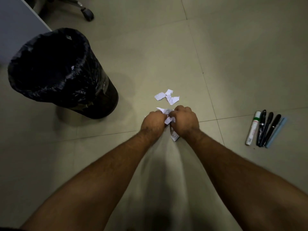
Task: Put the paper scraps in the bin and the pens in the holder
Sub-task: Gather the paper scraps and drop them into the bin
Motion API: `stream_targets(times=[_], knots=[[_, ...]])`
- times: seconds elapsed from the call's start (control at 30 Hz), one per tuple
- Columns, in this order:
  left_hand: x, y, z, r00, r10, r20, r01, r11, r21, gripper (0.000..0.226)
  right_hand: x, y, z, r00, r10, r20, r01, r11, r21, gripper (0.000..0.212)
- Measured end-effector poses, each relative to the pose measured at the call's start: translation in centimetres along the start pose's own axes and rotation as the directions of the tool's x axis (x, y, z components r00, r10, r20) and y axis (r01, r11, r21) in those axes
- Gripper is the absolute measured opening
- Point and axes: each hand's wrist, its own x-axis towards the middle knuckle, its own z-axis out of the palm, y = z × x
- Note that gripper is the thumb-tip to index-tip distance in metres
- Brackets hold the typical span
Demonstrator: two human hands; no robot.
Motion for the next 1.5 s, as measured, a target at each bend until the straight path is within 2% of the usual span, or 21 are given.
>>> stream_targets(times=[0.1,0.2,0.3,0.37,0.43,0.63,0.77,0.93,1.13,1.23,1.3,1.37,1.5], knots=[[0.0,0.5,0.0,1.000,-0.015,-0.005,0.015,0.999,-0.032,0.029,-0.4,0.0,0.1,0.996,0.054,0.066,-0.060,0.994,0.095,0.034],[0.1,0.2,-0.6,0.996,-0.064,-0.065,0.057,0.993,-0.100,0.026,-0.5,0.0,0.6,0.992,0.113,0.060,-0.125,0.959,0.256,0.025],[-0.2,-0.1,-1.8,0.977,-0.184,-0.111,0.158,0.965,-0.207,0.019,-0.7,-0.2,0.3,0.963,0.267,0.027,-0.250,0.855,0.455,0.022],[-0.1,0.1,-3.1,0.952,-0.275,-0.134,0.227,0.928,-0.297,0.027,-0.4,-0.8,-0.5,0.941,0.338,-0.006,-0.280,0.789,0.546,0.020],[0.1,0.1,-4.4,0.930,-0.325,-0.171,0.251,0.903,-0.350,0.034,0.1,-1.6,-1.5,0.929,0.367,-0.049,-0.268,0.759,0.594,0.019],[0.5,0.2,-9.8,0.899,-0.329,-0.290,0.219,0.910,-0.353,0.036,1.4,-4.1,-5.6,0.900,0.404,-0.163,-0.188,0.697,0.692,0.017],[-0.7,0.2,-14.9,0.902,-0.264,-0.342,0.166,0.943,-0.289,0.024,2.5,-8.0,-9.6,0.911,0.363,-0.194,-0.119,0.682,0.722,0.016],[-2.6,-1.9,-23.3,0.859,-0.227,-0.458,0.124,0.962,-0.243,0.018,4.6,-14.1,-15.6,0.915,0.299,-0.271,-0.003,0.676,0.737,0.014],[-5.4,-7.7,-31.5,0.754,-0.295,-0.587,0.137,0.944,-0.299,0.023,7.1,-23.5,-20.4,0.942,0.170,-0.288,0.107,0.662,0.742,0.018],[-6.3,-10.6,-31.8,0.698,-0.373,-0.612,0.159,0.913,-0.375,0.018,8.1,-27.7,-21.3,0.947,0.069,-0.313,0.152,0.763,0.628,0.017],[-6.8,-12.3,-31.1,0.672,-0.460,-0.580,0.194,0.866,-0.462,0.010,8.5,-29.9,-21.0,0.971,0.013,-0.239,0.134,0.799,0.586,0.018],[-7.0,-14.0,-30.1,0.635,-0.539,-0.553,0.227,0.814,-0.534,0.013,9.0,-31.6,-20.3,0.987,-0.012,-0.162,0.101,0.823,0.559,0.019],[-7.0,-15.4,-28.5,0.647,-0.566,-0.511,0.246,0.789,-0.564,0.011,10.3,-33.5,-18.6,0.995,-0.041,-0.094,0.085,0.840,0.536,0.027]])
